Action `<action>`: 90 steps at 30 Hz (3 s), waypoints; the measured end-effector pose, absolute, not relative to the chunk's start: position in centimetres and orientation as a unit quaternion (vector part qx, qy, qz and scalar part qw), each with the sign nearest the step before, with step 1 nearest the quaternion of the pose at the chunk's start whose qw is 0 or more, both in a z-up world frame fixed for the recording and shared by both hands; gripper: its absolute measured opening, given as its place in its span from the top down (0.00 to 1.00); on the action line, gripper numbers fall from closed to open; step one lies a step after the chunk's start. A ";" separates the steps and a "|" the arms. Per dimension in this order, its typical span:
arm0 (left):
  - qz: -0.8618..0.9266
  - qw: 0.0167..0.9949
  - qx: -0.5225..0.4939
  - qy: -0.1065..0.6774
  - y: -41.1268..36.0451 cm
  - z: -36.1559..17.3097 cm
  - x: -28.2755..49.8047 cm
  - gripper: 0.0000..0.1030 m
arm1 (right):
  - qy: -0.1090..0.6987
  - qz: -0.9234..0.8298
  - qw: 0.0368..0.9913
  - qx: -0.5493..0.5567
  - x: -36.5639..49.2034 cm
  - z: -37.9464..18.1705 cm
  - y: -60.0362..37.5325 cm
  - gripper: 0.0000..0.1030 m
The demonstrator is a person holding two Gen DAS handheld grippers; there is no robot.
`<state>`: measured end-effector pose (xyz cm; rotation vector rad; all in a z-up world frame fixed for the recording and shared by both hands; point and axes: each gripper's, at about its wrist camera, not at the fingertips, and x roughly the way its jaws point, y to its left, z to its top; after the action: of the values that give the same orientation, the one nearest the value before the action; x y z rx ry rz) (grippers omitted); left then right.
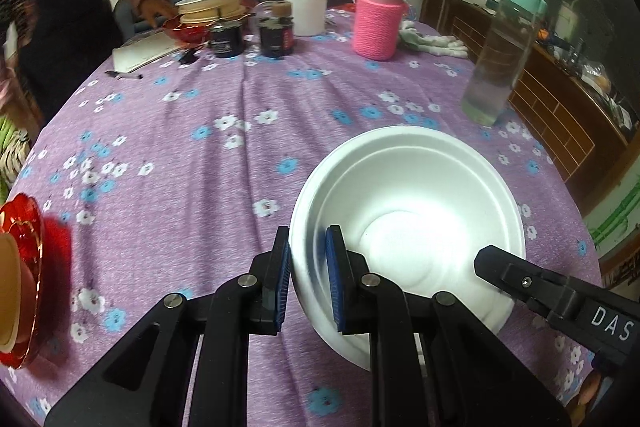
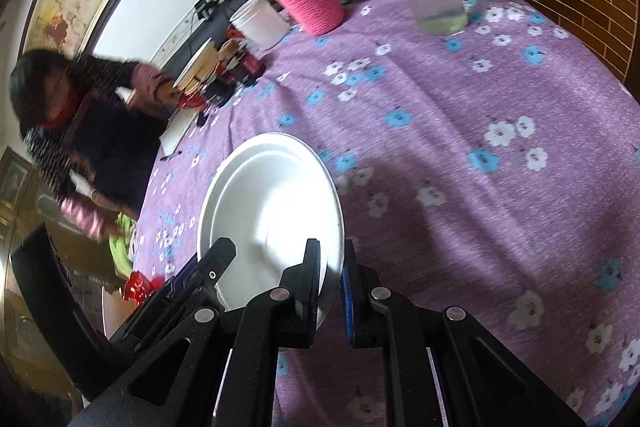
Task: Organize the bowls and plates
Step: 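Lift the small white bowl with both grippers and carry it to the stack, then lower the small white bowl into the large white bowl on the stack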
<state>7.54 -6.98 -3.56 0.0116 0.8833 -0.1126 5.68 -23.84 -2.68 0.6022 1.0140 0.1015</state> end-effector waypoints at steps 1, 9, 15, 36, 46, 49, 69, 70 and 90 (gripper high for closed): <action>-0.052 0.903 0.004 0.427 -6.6 -3.6 7.4 0.86 | 0.479 0.051 0.830 0.281 5.7 -2.7 -23.4 0.91; -0.033 0.904 -0.008 0.426 -4.0 -3.5 6.7 0.86 | 0.484 0.070 0.833 0.260 5.6 -2.4 -20.4 0.91; -0.017 0.907 -0.021 0.421 -2.0 -3.3 6.0 0.86 | 0.484 0.086 0.835 0.245 5.5 -2.4 -18.4 0.91; 0.051 0.918 -0.050 0.391 5.5 -1.0 1.8 0.86 | 0.469 0.164 0.845 0.196 3.5 0.2 -10.6 0.91; 0.089 0.921 -0.070 0.372 9.5 0.4 -0.2 0.86 | 0.462 0.206 0.845 0.172 2.3 1.9 -6.3 0.91; 0.099 0.922 -0.077 0.367 10.6 0.8 -0.6 0.86 | 0.461 0.219 0.844 0.165 2.2 2.5 -4.8 0.91; 0.206 0.916 -0.133 0.317 20.5 3.9 -4.5 0.86 | 0.444 0.335 0.825 0.095 1.8 6.7 7.5 0.91; 0.210 0.915 -0.135 0.318 20.9 3.8 -4.5 0.86 | 0.446 0.339 0.823 0.091 1.9 6.6 8.1 0.91; 0.224 0.901 -0.141 0.343 24.3 1.5 -3.1 0.86 | 0.481 0.339 0.806 0.057 3.2 4.1 12.6 0.90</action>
<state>-3.05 24.26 1.54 -0.2914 0.7092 0.4630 3.16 12.63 4.13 0.1209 1.0300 0.7253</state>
